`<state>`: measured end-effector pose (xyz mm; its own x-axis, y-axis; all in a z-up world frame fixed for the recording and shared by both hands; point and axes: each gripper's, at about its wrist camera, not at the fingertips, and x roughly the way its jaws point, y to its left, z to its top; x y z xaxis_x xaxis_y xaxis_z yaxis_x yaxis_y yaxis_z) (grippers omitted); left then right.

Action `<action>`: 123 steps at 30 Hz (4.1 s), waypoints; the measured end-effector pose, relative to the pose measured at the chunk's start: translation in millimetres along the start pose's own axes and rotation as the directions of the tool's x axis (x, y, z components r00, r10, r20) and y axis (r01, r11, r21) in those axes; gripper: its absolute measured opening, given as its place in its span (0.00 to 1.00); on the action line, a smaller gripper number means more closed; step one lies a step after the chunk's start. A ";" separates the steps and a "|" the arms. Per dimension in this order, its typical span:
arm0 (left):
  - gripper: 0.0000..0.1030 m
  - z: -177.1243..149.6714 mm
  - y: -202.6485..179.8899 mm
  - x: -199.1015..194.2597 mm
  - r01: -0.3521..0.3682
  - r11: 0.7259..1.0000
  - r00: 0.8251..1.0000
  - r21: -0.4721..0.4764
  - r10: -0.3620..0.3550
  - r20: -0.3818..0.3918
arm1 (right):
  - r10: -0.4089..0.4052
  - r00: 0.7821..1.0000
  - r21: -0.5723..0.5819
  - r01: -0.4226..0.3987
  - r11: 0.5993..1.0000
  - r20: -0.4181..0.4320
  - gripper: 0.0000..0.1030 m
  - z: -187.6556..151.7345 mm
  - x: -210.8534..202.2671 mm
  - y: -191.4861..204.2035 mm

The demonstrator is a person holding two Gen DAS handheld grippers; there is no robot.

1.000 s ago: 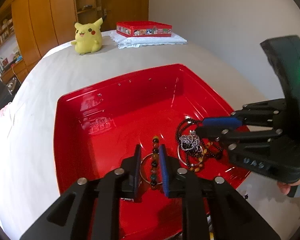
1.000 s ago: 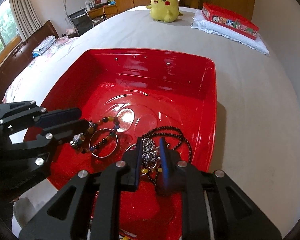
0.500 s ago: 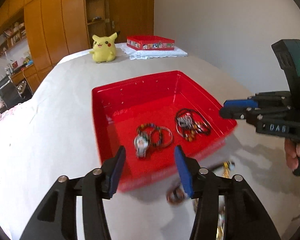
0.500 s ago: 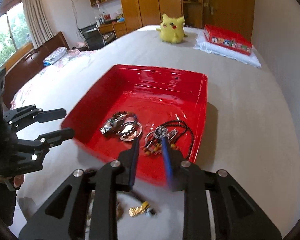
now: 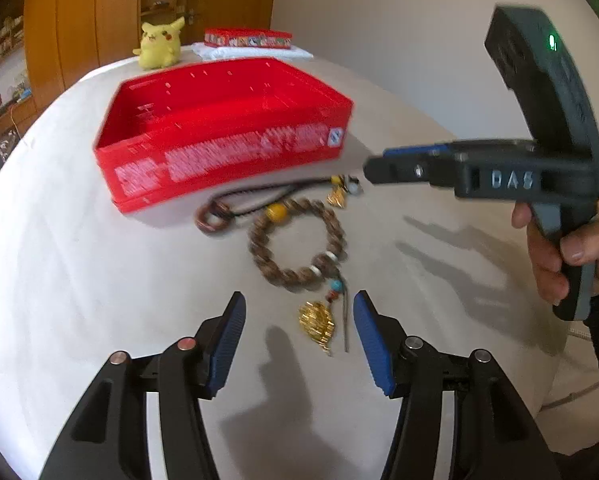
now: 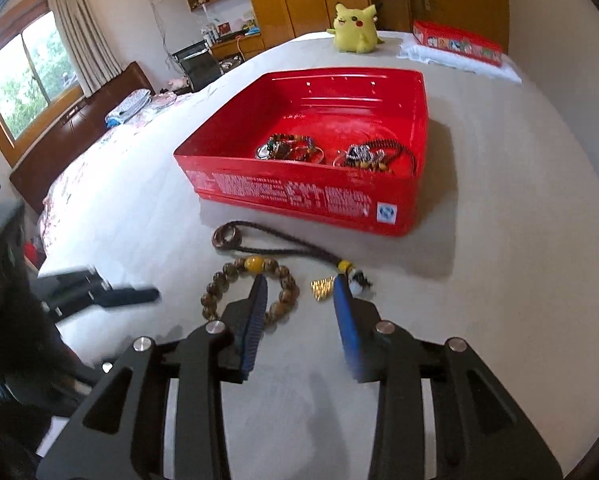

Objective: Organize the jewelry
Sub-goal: 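Withdraw both open tools from the box back over the jewelry, then grasp the gold pendant with the left tool while the right tool grasps the wooden bead bracelet, then carry pendant and wooden bead bracelet over the red box with both tools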

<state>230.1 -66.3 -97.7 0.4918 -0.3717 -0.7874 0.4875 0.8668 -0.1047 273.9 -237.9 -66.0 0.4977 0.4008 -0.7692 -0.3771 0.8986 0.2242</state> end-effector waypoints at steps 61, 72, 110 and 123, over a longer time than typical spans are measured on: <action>0.10 -23.7 39.4 -23.3 -0.047 0.993 0.997 -0.111 0.054 0.058 | -0.053 0.994 -0.007 0.052 0.999 -0.097 0.23 -11.1 60.4 32.6; 0.10 -20.2 44.2 -30.3 -0.045 0.992 0.995 -0.118 0.055 0.082 | -0.108 0.992 -0.109 0.100 0.989 -0.065 0.09 -11.4 46.0 44.8; 0.10 19.8 21.4 -82.1 -0.116 0.993 0.975 0.006 0.113 0.194 | -0.085 0.986 -0.146 0.106 0.984 0.141 0.09 20.2 -70.5 57.3; 0.10 53.6 29.5 -78.6 -0.126 0.991 0.972 0.050 0.113 0.205 | -0.089 0.981 -0.179 0.120 0.977 0.174 0.09 49.1 -79.0 58.3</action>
<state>244.5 -29.3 -6.3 0.6814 -0.3316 -0.6525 0.4572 0.8890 0.0258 251.0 -208.4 37.3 0.6578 0.3444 -0.6699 -0.4481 0.8938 0.0195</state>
